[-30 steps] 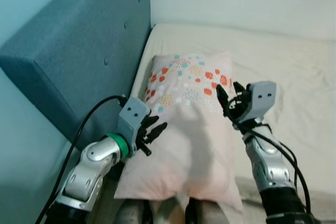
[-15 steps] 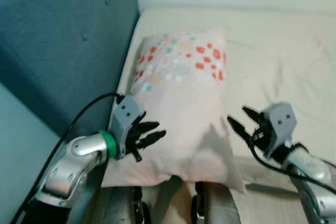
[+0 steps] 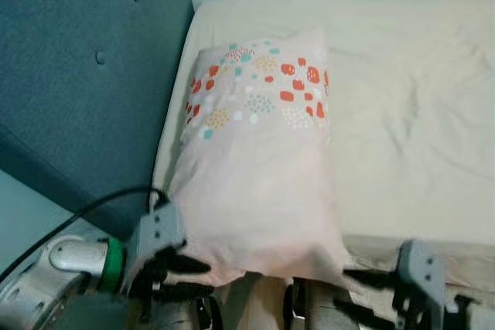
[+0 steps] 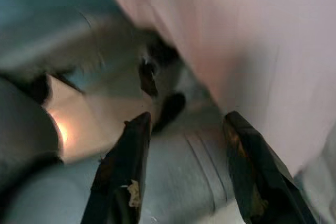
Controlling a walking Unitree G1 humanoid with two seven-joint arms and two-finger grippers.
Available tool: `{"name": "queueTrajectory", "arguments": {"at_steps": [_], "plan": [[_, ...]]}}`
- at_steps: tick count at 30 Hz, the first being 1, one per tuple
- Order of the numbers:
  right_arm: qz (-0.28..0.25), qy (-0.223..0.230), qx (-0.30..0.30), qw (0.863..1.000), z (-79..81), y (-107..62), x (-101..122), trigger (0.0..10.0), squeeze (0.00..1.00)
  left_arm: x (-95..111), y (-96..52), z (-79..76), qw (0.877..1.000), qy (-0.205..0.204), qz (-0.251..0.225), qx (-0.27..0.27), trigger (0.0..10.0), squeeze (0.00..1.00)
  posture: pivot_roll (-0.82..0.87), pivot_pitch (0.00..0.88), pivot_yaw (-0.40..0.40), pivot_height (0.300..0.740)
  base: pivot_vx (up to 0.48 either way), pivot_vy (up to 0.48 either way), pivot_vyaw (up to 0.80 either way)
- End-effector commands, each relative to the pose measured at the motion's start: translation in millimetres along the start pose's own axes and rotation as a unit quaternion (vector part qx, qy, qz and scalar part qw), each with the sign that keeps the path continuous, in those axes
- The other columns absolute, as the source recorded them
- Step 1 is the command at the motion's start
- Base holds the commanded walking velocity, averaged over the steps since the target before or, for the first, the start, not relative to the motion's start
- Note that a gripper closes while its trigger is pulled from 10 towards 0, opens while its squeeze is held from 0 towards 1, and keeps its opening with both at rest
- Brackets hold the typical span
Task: Clean up the room
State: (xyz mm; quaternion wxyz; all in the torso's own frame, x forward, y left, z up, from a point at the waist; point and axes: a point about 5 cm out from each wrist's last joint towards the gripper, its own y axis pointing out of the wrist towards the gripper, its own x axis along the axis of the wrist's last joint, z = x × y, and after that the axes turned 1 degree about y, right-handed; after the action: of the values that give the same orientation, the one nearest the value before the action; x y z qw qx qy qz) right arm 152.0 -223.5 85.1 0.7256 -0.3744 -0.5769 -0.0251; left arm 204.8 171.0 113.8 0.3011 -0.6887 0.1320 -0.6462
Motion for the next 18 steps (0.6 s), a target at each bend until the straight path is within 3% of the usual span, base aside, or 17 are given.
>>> {"name": "queueTrajectory", "arguments": {"at_steps": [1, 5, 9, 12, 16, 18], "plan": [[0.021, -0.003, -0.019, 1.0, -5.3, 6.0, -11.7, 10.0, 0.0, -11.6, 11.9, 2.3, 0.999, 0.017, 0.029, 0.018, 10.0, 0.0, -0.1, 0.111, 0.106, 0.606, 0.0, 0.0, 0.0], [0.056, -0.01, -0.06, 0.997, -23.2, 17.6, -23.5, 10.0, 0.0, -15.0, 35.6, 10.5, 0.998, -0.004, 0.041, 0.043, 10.0, 0.0, -0.1, 0.108, 0.099, 0.606, 0.0, 0.0, 0.0], [0.06, -0.013, -0.069, 0.996, -28.9, 21.3, -23.7, 10.0, 0.0, -16.8, 45.1, 14.7, 0.997, -0.012, 0.051, 0.056, 10.0, 0.0, -0.1, 0.107, 0.095, 0.606, 0.0, 0.0, 0.0], [0.026, -0.011, -0.06, 0.998, -36.4, 34.4, -11.6, 10.0, 0.0, -26.6, 58.4, 15.2, 0.996, -0.012, 0.081, 0.042, 10.0, 0.0, -0.1, 0.111, 0.099, 0.606, 0.0, 0.0, 0.0], [0.02, -0.013, -0.057, 0.998, -38.0, 37.9, -9.3, 10.0, 0.0, -29.1, 60.9, 14.8, 0.995, -0.014, 0.087, 0.04, 10.0, 0.0, -0.1, 0.111, 0.099, 0.606, 0.0, 0.0, 0.0], [0.001, -0.022, -0.053, 0.998, -46.8, 57.4, -1.3, 10.0, 0.0, -34.8, 77.4, 21.6, 0.993, -0.013, 0.099, 0.065, 10.0, 0.0, -0.11, 0.119, 0.105, 0.606, 0.0, 0.0, 0.0]]}}
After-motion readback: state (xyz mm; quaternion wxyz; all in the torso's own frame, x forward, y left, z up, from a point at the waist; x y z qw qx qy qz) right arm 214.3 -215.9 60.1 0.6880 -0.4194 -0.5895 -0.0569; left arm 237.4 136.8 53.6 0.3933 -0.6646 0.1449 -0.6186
